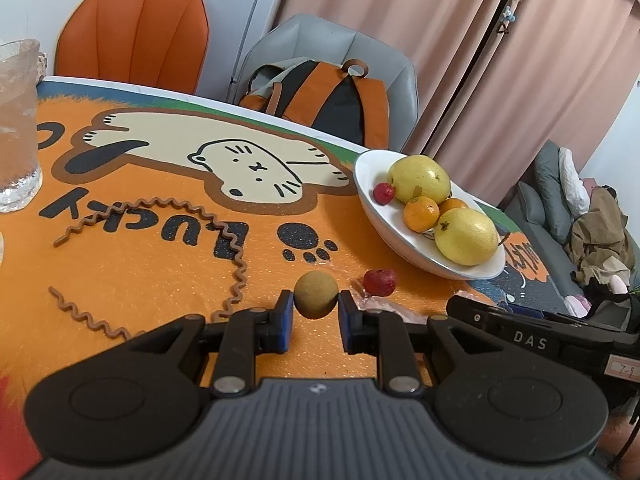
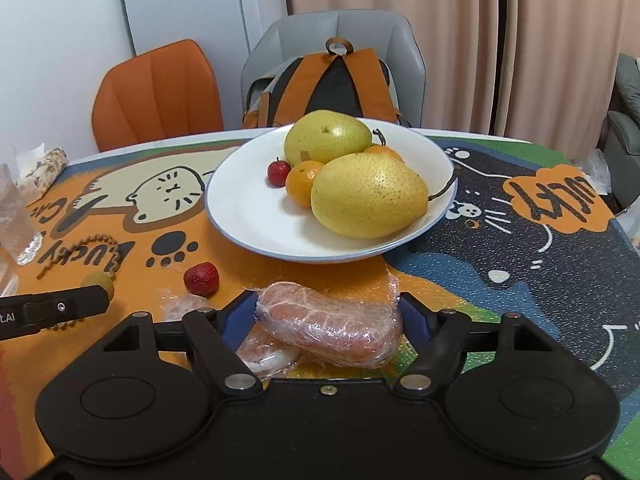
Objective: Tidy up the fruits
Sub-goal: 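Grasp the plastic-wrapped sausage with the right gripper while the left gripper holds the brown fruit, then carry the brown fruit toward the plate with the left gripper while the right gripper lifts the sausage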
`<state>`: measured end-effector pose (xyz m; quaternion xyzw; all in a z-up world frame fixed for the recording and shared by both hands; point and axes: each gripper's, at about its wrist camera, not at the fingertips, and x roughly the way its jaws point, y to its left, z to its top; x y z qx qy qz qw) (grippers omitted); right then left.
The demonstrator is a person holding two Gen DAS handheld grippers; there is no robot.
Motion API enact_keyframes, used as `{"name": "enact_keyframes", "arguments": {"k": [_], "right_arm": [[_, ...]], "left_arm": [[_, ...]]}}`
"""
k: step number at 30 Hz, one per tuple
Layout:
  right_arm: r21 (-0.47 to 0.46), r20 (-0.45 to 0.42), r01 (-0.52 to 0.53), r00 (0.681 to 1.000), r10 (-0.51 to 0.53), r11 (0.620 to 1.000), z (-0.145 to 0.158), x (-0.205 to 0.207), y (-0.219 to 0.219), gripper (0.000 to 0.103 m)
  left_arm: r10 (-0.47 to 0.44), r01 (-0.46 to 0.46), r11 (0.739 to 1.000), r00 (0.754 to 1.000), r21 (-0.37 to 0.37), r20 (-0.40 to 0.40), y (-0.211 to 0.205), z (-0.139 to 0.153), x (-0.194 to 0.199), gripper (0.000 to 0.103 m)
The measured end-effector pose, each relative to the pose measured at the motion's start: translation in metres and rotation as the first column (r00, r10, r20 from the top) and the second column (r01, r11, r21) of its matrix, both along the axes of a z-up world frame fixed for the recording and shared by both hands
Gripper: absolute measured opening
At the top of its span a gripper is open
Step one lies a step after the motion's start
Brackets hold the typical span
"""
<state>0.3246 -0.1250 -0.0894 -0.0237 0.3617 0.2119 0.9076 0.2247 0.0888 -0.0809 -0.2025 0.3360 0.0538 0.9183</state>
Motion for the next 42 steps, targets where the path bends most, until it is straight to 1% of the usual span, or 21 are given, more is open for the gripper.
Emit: {"name": "enact_keyframes", "arguments": {"k": [11,25,34,42], "right_arm": [[0.051,0.042,0.004,0.999,-0.006,0.999,0.019,-0.012,-0.016,0.072],[0.098,0.073,0.005,0.997,-0.013,0.995,0.031,0.002,-0.030,0.072],[0.108,0.087,-0.018,0.996,0.008,0.994,0.040,0.010,-0.019,0.072],[0.131,0.068,-0.049,0.997,0.040,0.990,0.040,0.021,0.004,0.072]], "left_arm": [[-0.009,0.009,1.000,0.999,0.004,0.038,-0.005,0.013,-0.008,0.022],[-0.040,0.039,0.999,0.997,0.031,0.060,-0.021,0.027,0.021,0.022],[-0.054,0.052,0.998,0.996,0.028,0.064,-0.025,0.029,0.037,0.022],[-0.036,0.035,0.999,0.998,0.028,0.057,-0.014,0.027,0.038,0.022]]}}
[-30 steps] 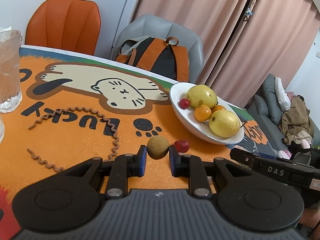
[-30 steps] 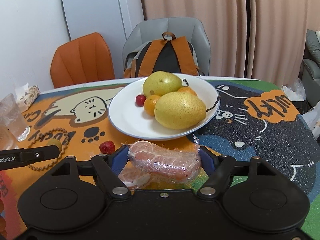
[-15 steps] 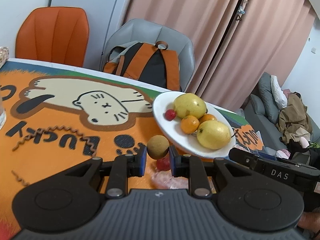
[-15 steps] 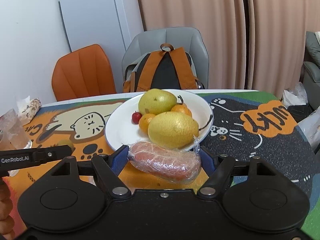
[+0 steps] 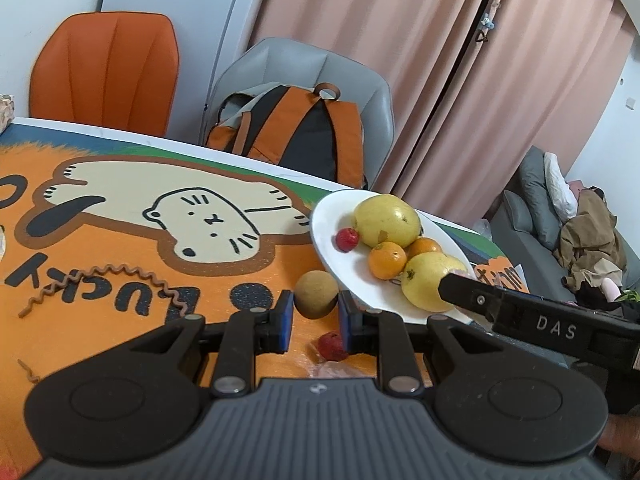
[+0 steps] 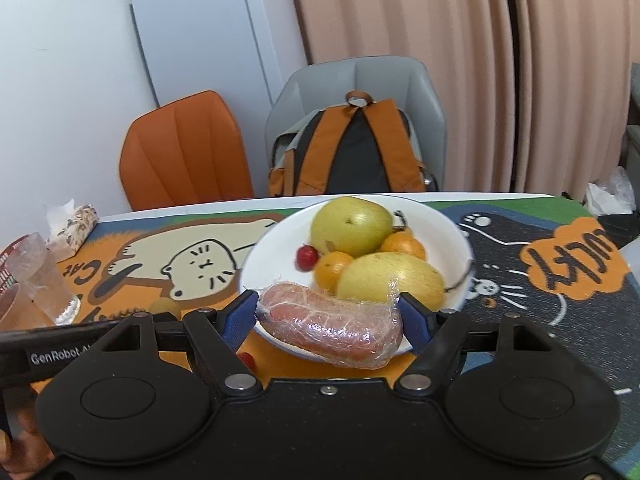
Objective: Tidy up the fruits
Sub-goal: 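Carry the brown fruit toward the plate with the left gripper while the right gripper lifts the sausage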
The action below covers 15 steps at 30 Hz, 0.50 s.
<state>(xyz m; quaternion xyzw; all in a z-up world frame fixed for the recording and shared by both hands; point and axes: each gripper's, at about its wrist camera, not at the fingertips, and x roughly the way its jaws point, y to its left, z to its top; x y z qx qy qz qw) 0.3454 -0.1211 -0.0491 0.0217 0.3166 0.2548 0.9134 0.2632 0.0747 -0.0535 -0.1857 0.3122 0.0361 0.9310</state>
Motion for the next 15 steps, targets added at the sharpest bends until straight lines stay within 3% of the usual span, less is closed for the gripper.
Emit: {"name": "enact_keyframes", "arguments": {"k": [15], "right_arm": [[0.062,-0.044,0.011,0.999,-0.009,0.998,-0.001,0.019,0.010,0.078]], "left_arm": [[0.014,-0.014,1.000,1.000,-0.008,-0.009,0.015,-0.004,0.010,0.022]]}}
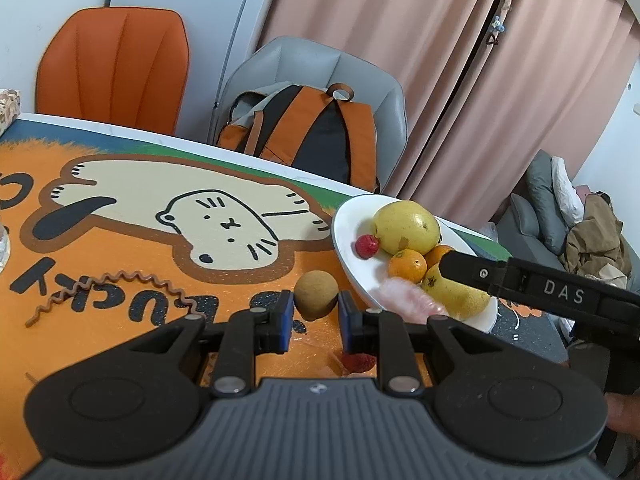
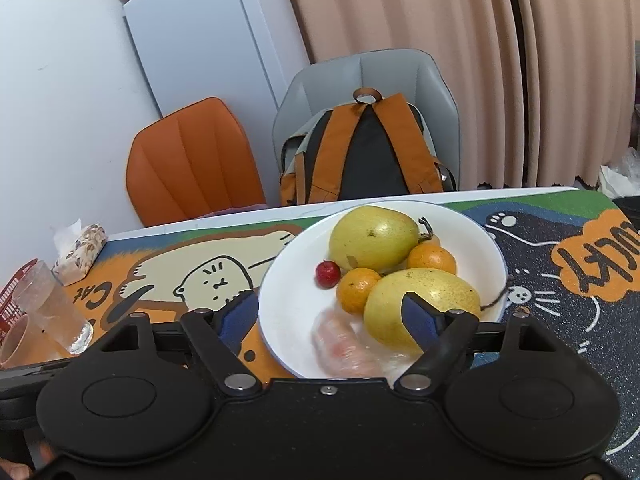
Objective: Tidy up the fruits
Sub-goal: 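Carry the brown fruit toward the plate with the left gripper while the right gripper lifts the sausage, then lower the sausage and brown fruit onto the white plate and open both grippers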
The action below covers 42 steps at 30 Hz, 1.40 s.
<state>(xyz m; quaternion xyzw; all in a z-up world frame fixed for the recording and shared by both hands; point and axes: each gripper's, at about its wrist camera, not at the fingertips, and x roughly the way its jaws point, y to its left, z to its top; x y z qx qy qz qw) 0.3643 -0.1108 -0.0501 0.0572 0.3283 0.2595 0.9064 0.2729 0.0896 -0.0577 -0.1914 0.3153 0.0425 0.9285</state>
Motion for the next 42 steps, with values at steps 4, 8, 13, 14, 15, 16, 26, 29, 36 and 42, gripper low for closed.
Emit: {"name": "enact_keyframes", "arguments": {"k": [4,8,13,14,15,16,26,29,36,42], "right_arm": [[0.003,-0.006,0.016,1.000,-0.016,1.000,-0.002,0.000,-0.008,0.078],[0.003,-0.013,0.023,1.000,-0.023,1.000,-0.003,0.000,-0.016,0.078],[0.001,-0.028,0.021,0.999,-0.021,1.000,-0.005,-0.001,-0.026,0.078],[-0.002,-0.029,0.020,0.999,-0.020,1.000,-0.005,-0.002,-0.028,0.078],[-0.004,-0.030,0.019,0.999,-0.019,1.000,-0.006,-0.002,-0.030,0.079],[-0.006,-0.032,0.017,0.999,-0.017,1.000,-0.007,-0.003,-0.031,0.079],[-0.015,-0.071,0.032,0.997,-0.033,0.999,-0.016,0.001,-0.052,0.079],[-0.009,-0.074,0.038,0.997,-0.039,0.999,-0.016,0.003,-0.057,0.079],[0.011,-0.087,0.034,0.996,-0.033,0.999,-0.020,0.004,-0.058,0.079],[0.020,-0.089,0.016,0.996,-0.014,1.000,-0.018,0.000,-0.055,0.083]], "left_arm": [[-0.011,0.011,1.000,1.000,0.000,0.002,-0.002,0.000,0.006,0.022],[-0.027,0.027,1.000,1.000,0.004,0.008,-0.007,0.002,0.015,0.022],[-0.055,0.055,0.998,0.998,0.006,0.011,-0.015,0.004,0.029,0.022],[-0.060,0.060,0.998,0.998,0.007,0.012,-0.016,0.004,0.031,0.022],[-0.066,0.066,0.998,0.998,0.007,0.012,-0.018,0.003,0.034,0.022],[-0.073,0.073,0.997,0.997,0.009,0.012,-0.021,0.003,0.037,0.022],[-0.106,0.106,0.994,0.994,0.008,-0.006,-0.040,-0.004,0.062,0.022],[-0.093,0.094,0.996,0.995,0.010,-0.021,-0.042,-0.007,0.066,0.026],[-0.074,0.077,0.996,0.996,0.040,-0.056,-0.041,-0.009,0.059,0.029],[-0.043,0.046,0.998,0.997,0.043,-0.064,-0.037,-0.006,0.047,0.035]]}}
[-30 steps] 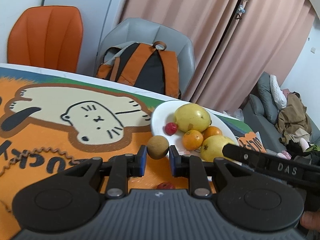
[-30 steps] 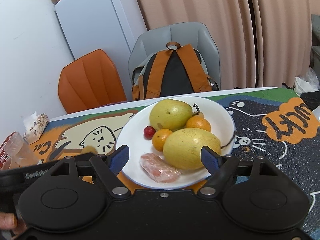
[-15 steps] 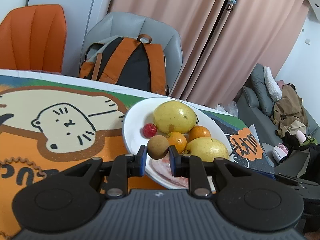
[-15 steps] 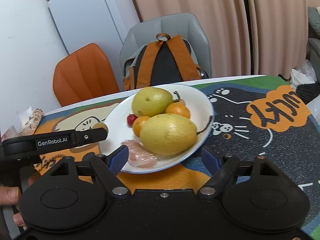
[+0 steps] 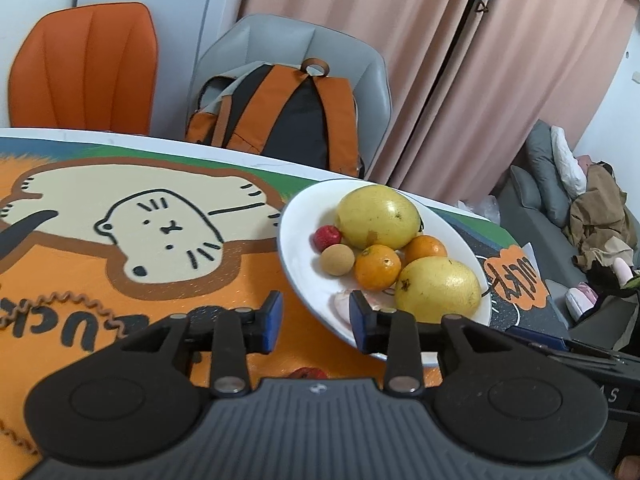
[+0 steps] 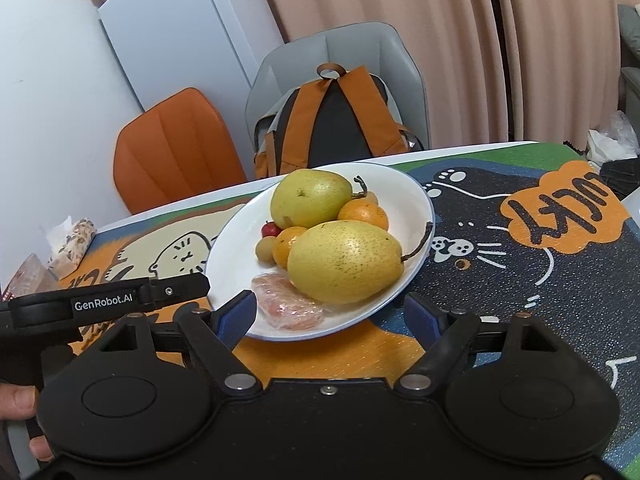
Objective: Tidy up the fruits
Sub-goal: 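Lower the sausage and brown fruit onto the white plate and open both grippers, then withdraw both grippers from the plate toward the remaining sausage and jujube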
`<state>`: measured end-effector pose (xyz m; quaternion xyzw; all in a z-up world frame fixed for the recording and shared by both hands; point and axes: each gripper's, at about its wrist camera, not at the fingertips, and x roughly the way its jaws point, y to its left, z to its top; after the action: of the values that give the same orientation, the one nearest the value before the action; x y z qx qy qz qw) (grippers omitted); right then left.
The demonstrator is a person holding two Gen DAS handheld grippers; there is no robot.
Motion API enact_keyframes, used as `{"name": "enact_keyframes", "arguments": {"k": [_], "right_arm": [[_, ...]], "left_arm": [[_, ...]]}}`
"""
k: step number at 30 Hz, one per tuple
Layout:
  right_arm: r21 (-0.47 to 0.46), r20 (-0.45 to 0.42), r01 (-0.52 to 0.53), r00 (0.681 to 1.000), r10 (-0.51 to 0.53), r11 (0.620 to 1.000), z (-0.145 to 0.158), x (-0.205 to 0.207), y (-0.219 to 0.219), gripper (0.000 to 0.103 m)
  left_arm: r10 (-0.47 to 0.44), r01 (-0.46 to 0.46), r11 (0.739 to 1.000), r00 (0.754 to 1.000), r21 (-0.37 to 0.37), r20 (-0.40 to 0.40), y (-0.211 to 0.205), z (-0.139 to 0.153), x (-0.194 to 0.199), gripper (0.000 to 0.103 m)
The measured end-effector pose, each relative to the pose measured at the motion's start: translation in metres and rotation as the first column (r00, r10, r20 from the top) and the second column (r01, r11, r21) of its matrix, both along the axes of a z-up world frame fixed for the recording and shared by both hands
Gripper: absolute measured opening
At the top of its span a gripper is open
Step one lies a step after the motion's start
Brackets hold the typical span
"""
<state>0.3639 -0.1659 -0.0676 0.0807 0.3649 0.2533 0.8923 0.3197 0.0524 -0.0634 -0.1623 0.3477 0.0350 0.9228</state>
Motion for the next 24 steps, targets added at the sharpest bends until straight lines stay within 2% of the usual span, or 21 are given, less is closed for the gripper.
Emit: {"name": "enact_keyframes", "arguments": {"k": [3,12,18,24], "right_arm": [[0.008,0.009,-0.005,1.000,0.005,1.000,0.004,-0.004,-0.001,0.088],[0.010,0.013,-0.022,1.000,0.022,1.000,0.012,-0.014,-0.002,0.093],[0.009,0.022,-0.029,0.999,0.029,1.000,0.019,-0.024,-0.003,0.098],[0.013,0.026,-0.038,0.999,0.038,0.999,0.025,-0.034,-0.006,0.103]], "left_arm": [[0.004,-0.004,1.000,1.000,0.000,-0.001,-0.001,0.005,-0.006,0.045],[0.037,-0.037,0.999,0.999,-0.003,0.024,0.004,0.019,-0.028,0.074],[0.055,-0.054,0.998,0.998,-0.018,0.030,0.008,0.024,-0.042,0.086],[0.041,-0.040,0.999,0.999,-0.028,0.028,0.009,0.027,-0.057,0.091]]}}
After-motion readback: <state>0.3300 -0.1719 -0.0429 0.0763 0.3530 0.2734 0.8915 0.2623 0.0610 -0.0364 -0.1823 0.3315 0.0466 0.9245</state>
